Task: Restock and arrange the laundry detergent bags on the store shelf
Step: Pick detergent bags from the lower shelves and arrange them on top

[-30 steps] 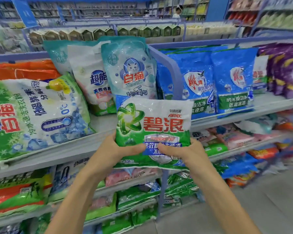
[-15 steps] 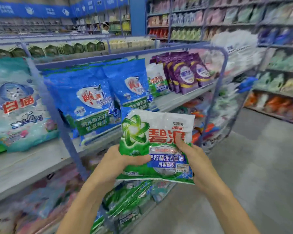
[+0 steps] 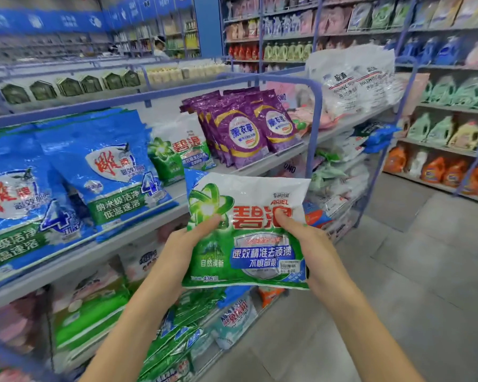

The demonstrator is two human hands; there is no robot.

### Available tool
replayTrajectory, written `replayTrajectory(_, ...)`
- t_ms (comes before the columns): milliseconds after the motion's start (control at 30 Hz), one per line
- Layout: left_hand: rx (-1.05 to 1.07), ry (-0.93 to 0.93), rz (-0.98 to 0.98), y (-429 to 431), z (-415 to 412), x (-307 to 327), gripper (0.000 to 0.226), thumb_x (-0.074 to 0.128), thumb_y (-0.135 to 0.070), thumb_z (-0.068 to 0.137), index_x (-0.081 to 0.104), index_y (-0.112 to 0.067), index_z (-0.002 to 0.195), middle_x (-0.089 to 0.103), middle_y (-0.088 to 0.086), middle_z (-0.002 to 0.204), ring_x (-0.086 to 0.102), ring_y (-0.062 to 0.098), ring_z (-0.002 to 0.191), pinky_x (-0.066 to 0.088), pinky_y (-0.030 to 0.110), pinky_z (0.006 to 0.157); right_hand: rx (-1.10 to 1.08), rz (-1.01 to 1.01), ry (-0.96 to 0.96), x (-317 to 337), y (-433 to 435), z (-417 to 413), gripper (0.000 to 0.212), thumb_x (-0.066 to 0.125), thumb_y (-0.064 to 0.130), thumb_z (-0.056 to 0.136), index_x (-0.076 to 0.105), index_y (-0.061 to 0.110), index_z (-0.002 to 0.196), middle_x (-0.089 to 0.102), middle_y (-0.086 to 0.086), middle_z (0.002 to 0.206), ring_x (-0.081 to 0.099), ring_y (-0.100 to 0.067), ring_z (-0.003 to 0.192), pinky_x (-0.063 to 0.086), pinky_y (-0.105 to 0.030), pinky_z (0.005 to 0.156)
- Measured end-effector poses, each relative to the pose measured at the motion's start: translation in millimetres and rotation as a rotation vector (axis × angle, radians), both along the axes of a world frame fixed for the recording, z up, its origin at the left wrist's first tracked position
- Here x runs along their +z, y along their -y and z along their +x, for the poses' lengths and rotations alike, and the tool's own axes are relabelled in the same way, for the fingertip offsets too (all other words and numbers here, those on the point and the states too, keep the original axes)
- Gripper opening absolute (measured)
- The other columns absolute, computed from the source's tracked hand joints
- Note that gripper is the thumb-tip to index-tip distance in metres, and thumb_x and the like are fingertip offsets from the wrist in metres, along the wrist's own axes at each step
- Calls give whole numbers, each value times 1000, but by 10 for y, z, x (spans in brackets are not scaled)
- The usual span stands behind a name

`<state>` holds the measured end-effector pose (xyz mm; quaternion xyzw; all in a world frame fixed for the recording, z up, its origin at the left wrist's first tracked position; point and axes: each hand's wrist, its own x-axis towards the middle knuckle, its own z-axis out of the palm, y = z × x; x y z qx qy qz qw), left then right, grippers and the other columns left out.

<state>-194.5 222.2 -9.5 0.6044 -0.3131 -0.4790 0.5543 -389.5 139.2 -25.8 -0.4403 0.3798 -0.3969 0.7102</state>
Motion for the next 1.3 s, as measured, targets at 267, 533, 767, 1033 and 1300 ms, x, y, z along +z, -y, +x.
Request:
replayTrajectory(267,90,8,-10,932,12,-19,42,57,-62,89,82,-30,96,79,11,104,76,34,94,54,51,99,77,-56,-37,-16,1069,108,27,70,36,93,80,16,109,79,-10,104,77,-29,95,56,-52,100)
replayTrajectory(533,334,14,-12,1734,356,-225,86,73,-81,66,66,-23,129,74,4,120,76,28,97,57,49,93,180,-192,-124,-6,2156,585,32,70,41,93,76,22,119,78,3,113,73,-20,110,48,-50,110)
replayTrajectory(767,570,39,-164,2060,888,-115,64,75,-67,79,62,-30,129,76,-8,115,75,14,99,59,38,90,306,-262,-111,181,2779,1444,45,75,58,83,77,24,112,78,-4,113,74,-29,107,55,-52,100)
replayTrajectory(1033,828,88,-238,2518,1533,90,25,68,-36,94,76,-18,110,79,5,103,75,28,100,59,45,89,470,-336,-121,385,3345,2413,36,60,52,98,74,20,91,80,1,87,78,-21,82,62,-38,76)
replayTrajectory(1300,1076,325,-202,2704,1693,-97,10,64,-24,100,62,-21,90,71,-7,86,66,7,80,51,20,73,549,-431,-208,1,3587,2628,21,65,38,99,71,22,110,79,5,104,75,-12,95,59,-35,86)
